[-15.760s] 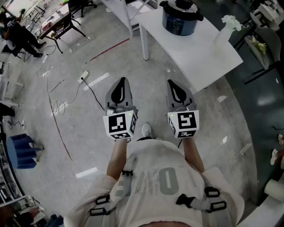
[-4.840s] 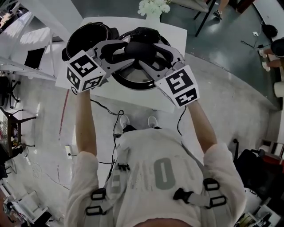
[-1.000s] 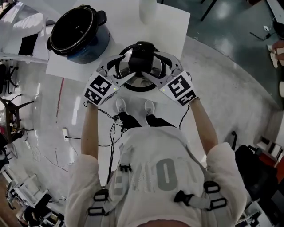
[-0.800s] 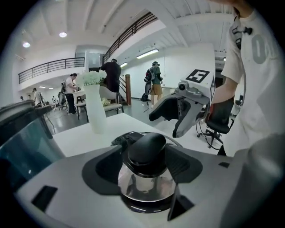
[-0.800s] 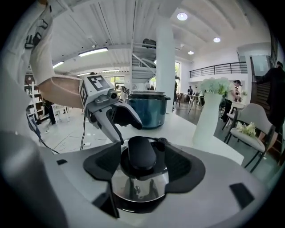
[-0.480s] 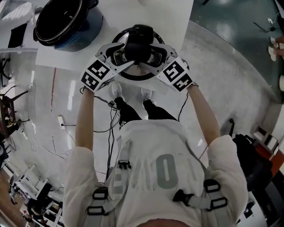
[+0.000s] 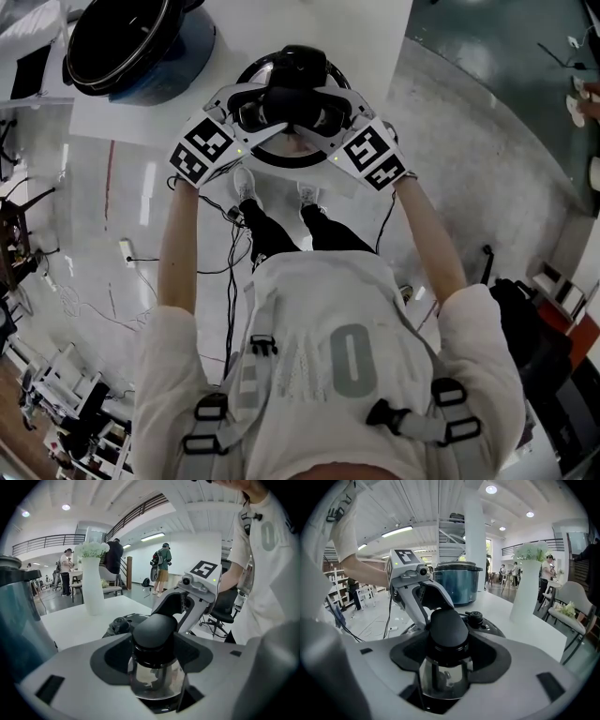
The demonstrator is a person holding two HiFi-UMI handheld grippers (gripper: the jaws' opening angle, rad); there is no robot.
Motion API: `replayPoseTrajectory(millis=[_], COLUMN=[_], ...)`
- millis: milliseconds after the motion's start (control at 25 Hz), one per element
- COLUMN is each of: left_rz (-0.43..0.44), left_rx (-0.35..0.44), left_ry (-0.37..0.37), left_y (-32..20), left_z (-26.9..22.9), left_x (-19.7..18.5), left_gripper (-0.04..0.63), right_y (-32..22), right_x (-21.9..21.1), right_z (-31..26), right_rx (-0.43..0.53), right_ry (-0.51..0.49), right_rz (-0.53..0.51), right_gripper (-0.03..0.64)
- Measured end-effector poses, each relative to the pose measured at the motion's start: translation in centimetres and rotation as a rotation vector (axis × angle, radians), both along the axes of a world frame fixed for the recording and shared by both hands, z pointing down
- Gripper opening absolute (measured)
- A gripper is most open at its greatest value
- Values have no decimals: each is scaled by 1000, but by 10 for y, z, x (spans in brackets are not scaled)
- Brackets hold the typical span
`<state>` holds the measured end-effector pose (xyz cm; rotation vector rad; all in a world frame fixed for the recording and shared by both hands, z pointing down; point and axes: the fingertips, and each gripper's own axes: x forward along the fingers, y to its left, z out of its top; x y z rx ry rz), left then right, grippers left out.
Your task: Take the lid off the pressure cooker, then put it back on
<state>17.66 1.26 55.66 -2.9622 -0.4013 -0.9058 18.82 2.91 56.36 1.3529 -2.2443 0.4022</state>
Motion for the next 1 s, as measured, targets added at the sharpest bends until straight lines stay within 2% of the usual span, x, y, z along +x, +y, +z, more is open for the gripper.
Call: replayPoseTrajectory(millis=[160,440,640,1000], left_rz=[9,33,22,-8], left_rx=[1,64,94,197], left_ry=[1,2,45,134], left_y=[2,-1,-7,-36], left_z=[-1,-16,-70,-175], left_x=[3,3,6,-10], left_gripper=[278,270,270,270], right_y=[1,-1,-8,-37], right_x=[2,4,7,-9], right_z=[-2,-16,-69,-173], right_rx=[14,59,107,279], right_ry=[7,35,33,79], right_rz=[-2,19,13,-22], right_gripper=[264,259,259,259])
